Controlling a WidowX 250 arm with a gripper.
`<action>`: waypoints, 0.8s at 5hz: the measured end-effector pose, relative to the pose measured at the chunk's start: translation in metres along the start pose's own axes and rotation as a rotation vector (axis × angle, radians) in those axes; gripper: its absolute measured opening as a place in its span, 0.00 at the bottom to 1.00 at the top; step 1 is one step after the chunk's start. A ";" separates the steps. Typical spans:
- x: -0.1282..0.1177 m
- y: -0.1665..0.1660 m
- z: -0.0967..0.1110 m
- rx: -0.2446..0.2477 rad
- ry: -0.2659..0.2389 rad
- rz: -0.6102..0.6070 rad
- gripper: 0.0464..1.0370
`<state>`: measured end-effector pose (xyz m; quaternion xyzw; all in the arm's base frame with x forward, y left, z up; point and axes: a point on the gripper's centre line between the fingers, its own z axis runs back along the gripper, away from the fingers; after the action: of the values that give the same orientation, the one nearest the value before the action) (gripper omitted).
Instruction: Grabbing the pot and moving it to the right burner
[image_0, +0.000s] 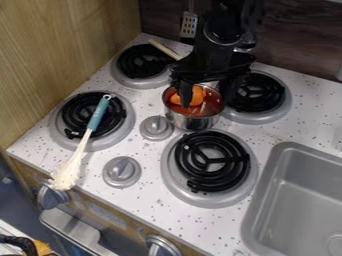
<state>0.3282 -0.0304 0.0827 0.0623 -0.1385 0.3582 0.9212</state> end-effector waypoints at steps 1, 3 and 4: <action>-0.005 0.001 -0.009 0.018 0.019 -0.016 0.96; 0.004 -0.023 -0.012 -0.117 -0.062 -0.405 0.96; 0.005 -0.035 -0.014 -0.176 -0.104 -0.575 0.96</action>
<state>0.3584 -0.0493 0.0702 0.0374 -0.1925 0.0655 0.9784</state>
